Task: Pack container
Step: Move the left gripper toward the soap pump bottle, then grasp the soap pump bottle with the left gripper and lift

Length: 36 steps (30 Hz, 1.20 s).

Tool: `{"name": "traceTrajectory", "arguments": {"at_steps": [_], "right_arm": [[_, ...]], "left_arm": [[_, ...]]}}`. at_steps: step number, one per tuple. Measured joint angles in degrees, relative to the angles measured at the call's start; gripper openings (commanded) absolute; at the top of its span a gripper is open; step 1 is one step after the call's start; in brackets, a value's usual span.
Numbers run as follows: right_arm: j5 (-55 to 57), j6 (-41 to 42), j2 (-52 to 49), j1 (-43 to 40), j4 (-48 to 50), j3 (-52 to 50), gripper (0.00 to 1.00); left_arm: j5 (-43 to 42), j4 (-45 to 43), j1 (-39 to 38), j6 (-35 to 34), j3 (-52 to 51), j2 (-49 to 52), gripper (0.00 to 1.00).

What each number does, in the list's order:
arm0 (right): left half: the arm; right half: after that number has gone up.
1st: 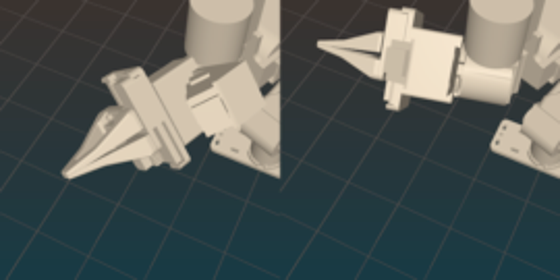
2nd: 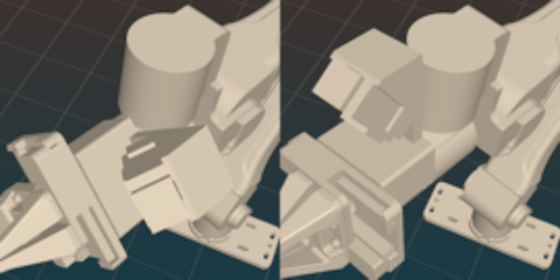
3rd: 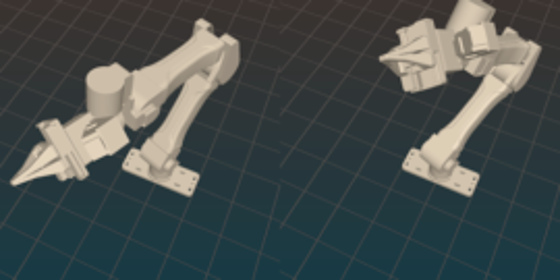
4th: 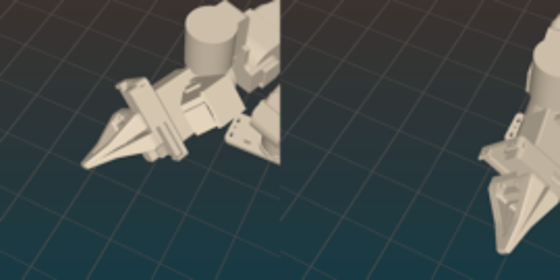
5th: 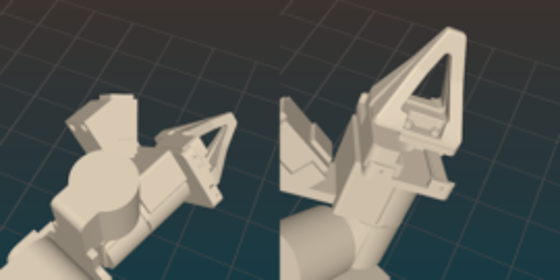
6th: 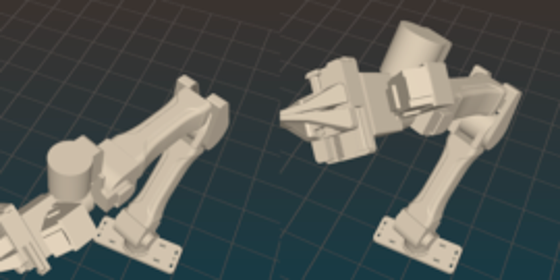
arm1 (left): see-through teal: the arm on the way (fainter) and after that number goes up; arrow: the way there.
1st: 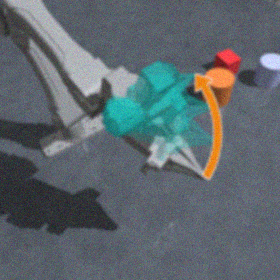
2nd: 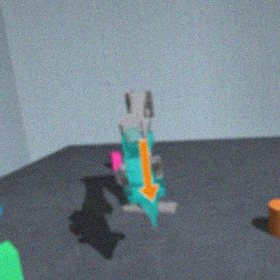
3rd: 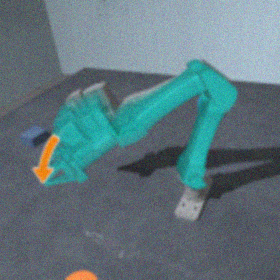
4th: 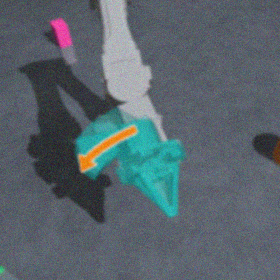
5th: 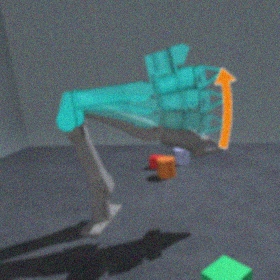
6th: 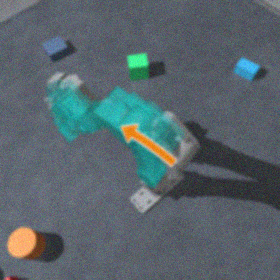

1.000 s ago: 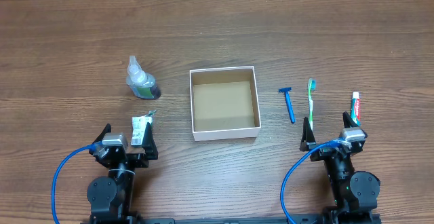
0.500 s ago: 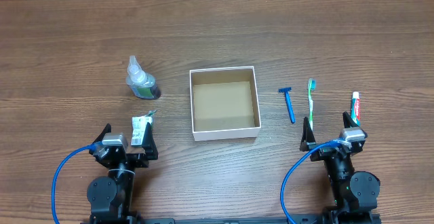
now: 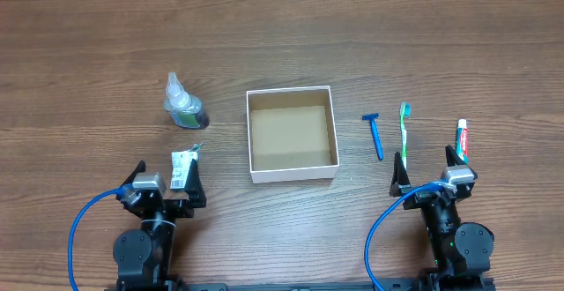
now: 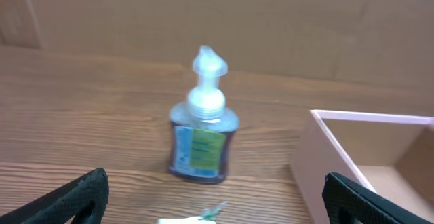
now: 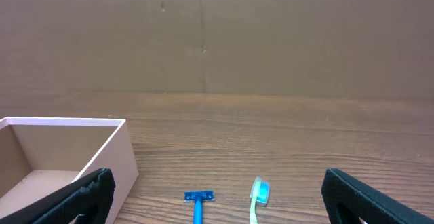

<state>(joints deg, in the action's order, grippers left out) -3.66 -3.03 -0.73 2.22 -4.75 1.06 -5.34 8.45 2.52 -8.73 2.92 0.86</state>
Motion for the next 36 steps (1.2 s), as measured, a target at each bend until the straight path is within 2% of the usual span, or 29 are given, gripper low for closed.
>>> {"name": "traceTrajectory", "arguments": {"at_steps": [6, 10, 14, 19, 21, 24, 26, 28, 30, 33, 36], "right_arm": [[0.0, 0.0, 0.0, 0.0, 0.0, 0.0, 1.0], [0.0, 0.0, 0.0, 0.0, 0.0, 0.0, 1.0], [0.0, 0.0, 0.0, 0.0, 0.0, 0.0, 1.0], [0.0, 0.0, 0.0, 0.0, 0.0, 0.0, 1.0], [0.0, 0.0, 0.0, 0.0, 0.1, 0.0, 1.0], [0.0, 0.0, 0.0, 0.0, 0.0, 0.0, 1.0], [0.0, 0.0, 0.0, 0.0, 0.0, 0.0, 1.0], [0.0, 0.0, 0.1, 0.0, 0.0, 0.0, 1.0], [0.0, 0.0, 0.1, 0.0, 0.1, 0.0, 1.0], [0.0, 0.0, 0.1, 0.0, 0.0, 0.0, 1.0], [0.0, 0.0, 0.1, 0.0, 0.0, 0.0, 1.0]], "left_arm": [[-12.9, -1.4, 0.0, -10.4, 0.0, 0.0, 1.0], [-19.5, -3.9, 0.0, -13.8, 0.0, 0.0, 1.0], [-20.4, -2.1, 0.0, -15.1, 4.0, 0.0, 1.0], [-17.0, 3.5, 0.0, -15.1, 19.6, 4.2, 1.0], [-16.0, 6.0, 0.0, -14.7, 26.6, 9.5, 1.0], [-14.5, 16.5, 0.0, -12.0, 39.1, 21.9, 1.0], [-12.9, 26.6, 0.0, -10.1, 48.2, 31.3, 1.0], [-10.8, 41.8, 0.2, -8.1, 61.6, 46.1, 1.0], [-10.4, 48.2, 0.2, -7.5, 69.5, 54.4, 1.0], [-9.8, 52.2, 0.2, -7.1, 77.6, 64.1, 1.0], [-8.8, 52.5, 0.2, -7.1, 79.9, 70.3, 1.0]]}}
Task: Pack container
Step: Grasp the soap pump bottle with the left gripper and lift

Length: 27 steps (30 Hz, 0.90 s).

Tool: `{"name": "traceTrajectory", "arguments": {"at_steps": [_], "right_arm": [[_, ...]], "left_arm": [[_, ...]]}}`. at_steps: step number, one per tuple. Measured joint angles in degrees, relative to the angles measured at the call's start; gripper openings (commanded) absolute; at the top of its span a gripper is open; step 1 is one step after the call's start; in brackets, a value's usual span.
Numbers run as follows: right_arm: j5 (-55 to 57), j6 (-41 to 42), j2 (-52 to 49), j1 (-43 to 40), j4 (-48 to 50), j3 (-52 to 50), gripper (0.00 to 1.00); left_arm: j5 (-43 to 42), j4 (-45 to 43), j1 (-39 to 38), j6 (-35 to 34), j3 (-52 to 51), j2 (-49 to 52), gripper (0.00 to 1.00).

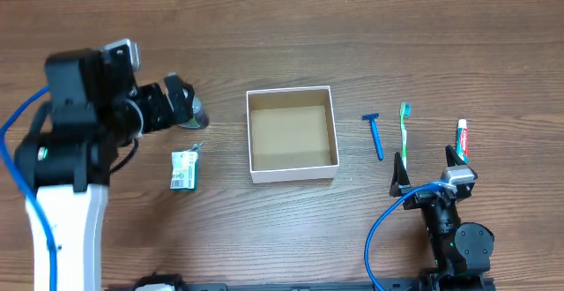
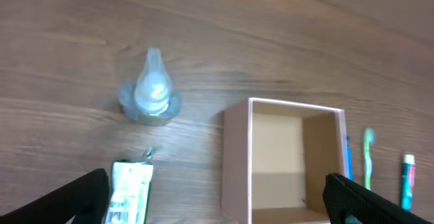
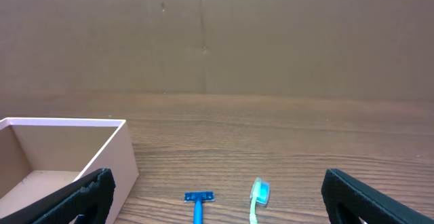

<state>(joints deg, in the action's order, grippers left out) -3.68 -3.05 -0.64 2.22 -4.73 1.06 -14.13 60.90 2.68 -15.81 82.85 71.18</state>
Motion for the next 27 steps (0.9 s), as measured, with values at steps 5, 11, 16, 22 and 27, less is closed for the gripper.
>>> {"name": "traceTrajectory", "arguments": {"at_steps": [5, 11, 16, 22, 27], "right_arm": [[0.0, 0.0, 0.0, 0.0, 0.0, 0.0, 1.0], [0.0, 0.0, 0.0, 0.0, 0.0, 0.0, 1.0], [0.0, 0.0, 0.0, 0.0, 0.0, 0.0, 1.0], [0.0, 0.0, 0.0, 0.0, 0.0, 0.0, 1.0], [0.0, 0.0, 0.0, 0.0, 0.0, 0.0, 1.0]], "left_arm": [[4.7, 0.0, 0.0, 1.5, 0.1, 9.4, 1.0], [10.3, -3.0, 0.0, 5.9, 0.1, 17.1, 0.99], [11.2, -8.4, 0.0, 7.4, 0.1, 22.3, 0.88], [9.9, -14.4, -0.3, 8.1, 0.1, 26.7, 0.78], [9.7, -16.6, -3.0, 8.1, 0.1, 29.2, 0.7]]}}
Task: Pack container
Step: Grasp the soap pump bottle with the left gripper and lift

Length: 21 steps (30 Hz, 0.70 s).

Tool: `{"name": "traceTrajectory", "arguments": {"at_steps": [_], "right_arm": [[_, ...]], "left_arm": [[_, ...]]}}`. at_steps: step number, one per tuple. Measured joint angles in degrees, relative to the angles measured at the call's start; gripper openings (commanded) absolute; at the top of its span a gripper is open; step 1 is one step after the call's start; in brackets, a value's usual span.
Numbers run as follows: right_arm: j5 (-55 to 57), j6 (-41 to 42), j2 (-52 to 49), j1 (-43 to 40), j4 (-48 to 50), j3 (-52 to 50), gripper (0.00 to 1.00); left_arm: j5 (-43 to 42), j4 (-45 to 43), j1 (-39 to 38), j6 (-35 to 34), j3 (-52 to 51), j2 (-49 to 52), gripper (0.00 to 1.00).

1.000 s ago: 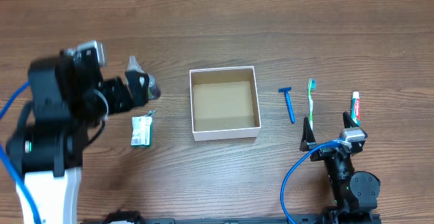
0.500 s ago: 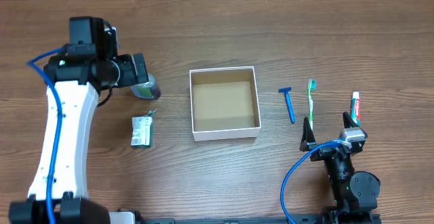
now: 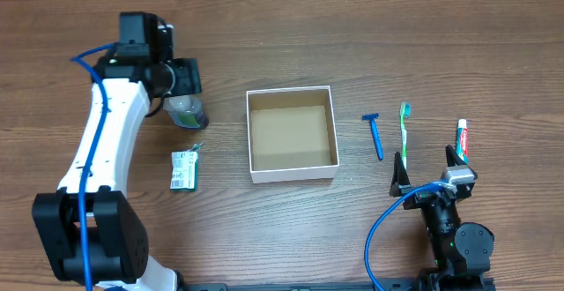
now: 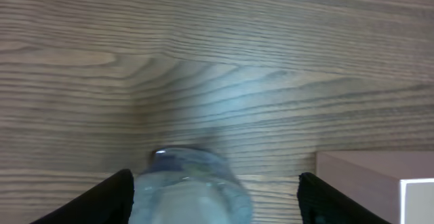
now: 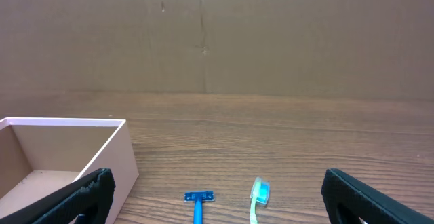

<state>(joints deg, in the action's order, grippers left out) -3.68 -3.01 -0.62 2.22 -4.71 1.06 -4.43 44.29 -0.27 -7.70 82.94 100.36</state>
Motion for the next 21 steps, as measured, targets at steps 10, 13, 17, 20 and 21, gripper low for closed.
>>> {"name": "traceTrajectory", "arguments": {"at_steps": [10, 13, 17, 20, 21], "right_arm": [[0.0, 0.0, 0.0, 0.0, 0.0, 0.0, 1.0], [0.0, 0.0, 0.0, 0.0, 0.0, 0.0, 1.0], [0.0, 0.0, 0.0, 0.0, 0.0, 0.0, 1.0], [0.0, 0.0, 0.0, 0.0, 0.0, 0.0, 1.0], [0.0, 0.0, 0.0, 0.0, 0.0, 0.0, 1.0]], "left_arm": [[2.0, 1.8, -1.9, 0.2, 0.0, 0.2, 0.61], [2.5, 2.7, -1.9, 0.2, 0.0, 0.2, 0.57], [3.3, 5.0, -1.9, -0.2, 0.0, 0.2, 0.47], [4.5, 6.2, -1.9, -3.1, 0.0, 0.2, 0.38], [4.8, 6.3, -1.9, -3.5, 0.0, 0.2, 0.37]]}}
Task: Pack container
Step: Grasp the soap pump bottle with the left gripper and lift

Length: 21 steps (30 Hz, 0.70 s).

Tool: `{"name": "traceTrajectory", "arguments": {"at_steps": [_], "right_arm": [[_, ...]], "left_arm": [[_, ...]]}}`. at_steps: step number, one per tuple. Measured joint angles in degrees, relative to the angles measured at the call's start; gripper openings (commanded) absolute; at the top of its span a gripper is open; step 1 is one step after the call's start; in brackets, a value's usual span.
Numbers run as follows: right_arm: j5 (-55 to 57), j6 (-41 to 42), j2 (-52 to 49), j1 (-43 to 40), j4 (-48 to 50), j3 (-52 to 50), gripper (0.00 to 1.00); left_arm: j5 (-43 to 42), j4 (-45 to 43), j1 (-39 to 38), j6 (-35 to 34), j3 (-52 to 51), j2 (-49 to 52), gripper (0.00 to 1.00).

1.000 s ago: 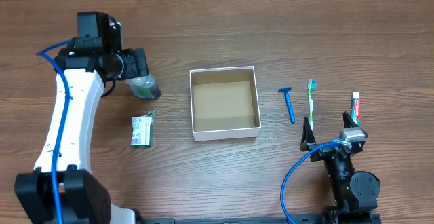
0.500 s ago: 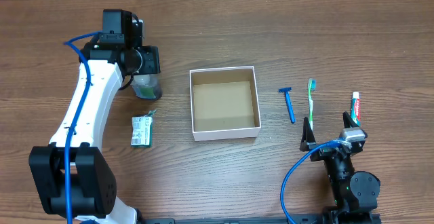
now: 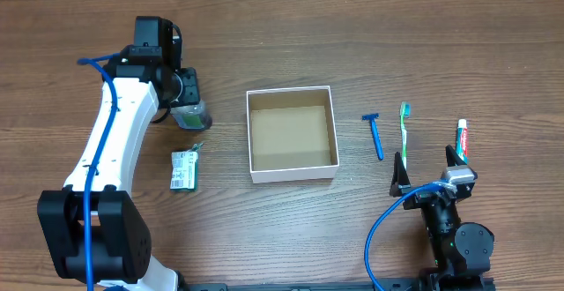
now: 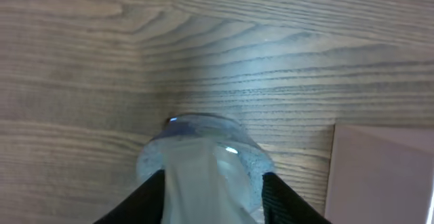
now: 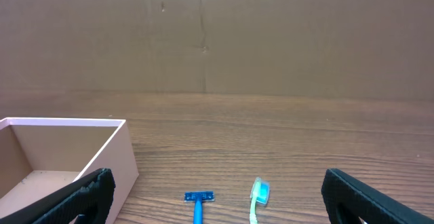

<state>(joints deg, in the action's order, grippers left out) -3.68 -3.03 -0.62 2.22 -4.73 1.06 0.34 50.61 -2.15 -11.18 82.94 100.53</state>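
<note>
A clear pump bottle [image 3: 188, 110] [image 4: 203, 163] stands left of the open white box [image 3: 249, 137] [image 4: 386, 176]. My left gripper [image 3: 181, 91] [image 4: 213, 200] is over the bottle, its fingers [image 4: 146, 200] closed in against the bottle's top from both sides. A green packet [image 3: 184, 169] lies nearer the front. Right of the box lie a blue razor [image 3: 374, 137] [image 5: 198, 200], a green toothbrush [image 3: 404, 132] [image 5: 259, 191] and a toothpaste tube [image 3: 461, 138]. My right gripper [image 3: 427, 169] [image 5: 217, 207] rests open near the front edge, holding nothing.
The box [image 5: 68, 149] has a bare brown bottom. A brown cardboard wall [image 5: 203, 34] stands behind the wooden table [image 3: 282, 26]. Blue cables loop from both arm bases at the front edge.
My left gripper has come lower over the bottle and its fingers have narrowed from wide apart to touching the bottle's top. The bottle stands where it was. The right arm has not moved.
Both grippers rested open at the front edge. The left arm then hung high over the table's left side, looking down on bottle, packet and box. After that it was open over the bottle, and now it is shut on it. The right arm stayed still.
</note>
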Motion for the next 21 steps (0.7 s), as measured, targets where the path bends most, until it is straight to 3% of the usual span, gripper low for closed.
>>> {"name": "traceTrajectory", "arguments": {"at_steps": [8, 21], "right_arm": [[0.0, 0.0, 0.0, 0.0, 0.0, 0.0, 1.0], [0.0, 0.0, 0.0, 0.0, 0.0, 0.0, 1.0]], "left_arm": [[3.4, 0.2, 0.0, -6.7, 0.0, 0.0, 0.34], [5.1, 5.8, 0.0, -8.2, 7.2, -0.5, 0.3]]}}
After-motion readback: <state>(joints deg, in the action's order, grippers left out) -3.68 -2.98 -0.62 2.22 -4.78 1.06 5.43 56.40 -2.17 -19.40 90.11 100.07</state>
